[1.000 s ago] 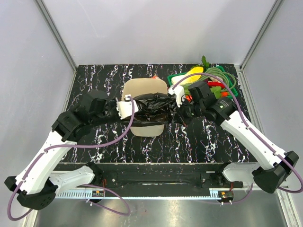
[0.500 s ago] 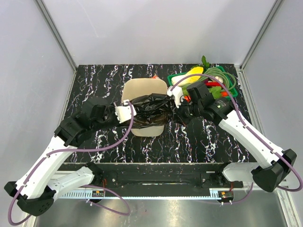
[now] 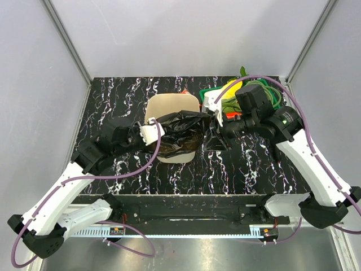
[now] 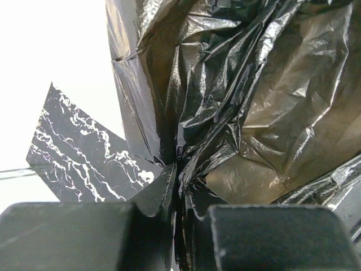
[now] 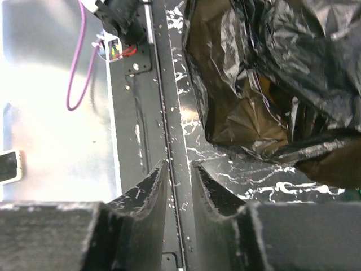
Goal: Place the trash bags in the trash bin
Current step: Place the trash bag in the trash bin.
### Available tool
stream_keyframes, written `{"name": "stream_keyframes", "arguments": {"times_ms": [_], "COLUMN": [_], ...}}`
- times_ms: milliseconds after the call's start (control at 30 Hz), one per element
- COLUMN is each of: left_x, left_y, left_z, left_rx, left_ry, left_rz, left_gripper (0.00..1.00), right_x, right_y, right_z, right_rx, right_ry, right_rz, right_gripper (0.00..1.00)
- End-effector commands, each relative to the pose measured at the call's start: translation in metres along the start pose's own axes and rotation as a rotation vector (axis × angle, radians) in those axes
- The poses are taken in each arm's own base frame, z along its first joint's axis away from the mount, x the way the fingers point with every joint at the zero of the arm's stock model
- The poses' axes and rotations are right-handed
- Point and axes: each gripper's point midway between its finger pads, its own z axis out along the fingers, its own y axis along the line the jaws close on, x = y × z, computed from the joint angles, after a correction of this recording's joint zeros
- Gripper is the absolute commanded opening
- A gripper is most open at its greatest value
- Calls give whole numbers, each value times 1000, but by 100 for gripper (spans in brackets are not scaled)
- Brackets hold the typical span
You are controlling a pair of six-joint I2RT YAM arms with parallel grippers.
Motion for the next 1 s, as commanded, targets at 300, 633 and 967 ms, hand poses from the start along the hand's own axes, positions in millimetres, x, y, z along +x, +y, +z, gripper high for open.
{"name": "stream_keyframes", "arguments": {"times_ms": [300, 633, 967], "left_x": [-21, -18, -19], "left_y": [20, 27, 31], "left_z": [4, 2, 5], "left_rx": [-80, -125, -146], "left_ry": [-65, -57, -61], "left_rz": [-38, -47, -63], "left_gripper": [13, 13, 13], "right_x": [-30, 18, 60], "right_y": [-35, -62, -79], "right_z": [46, 44, 52], "right_rx": [52, 238, 305], "right_ry": [-22, 78, 165], "right_rz": [73, 71, 71], "right_gripper": [23, 7, 4]}}
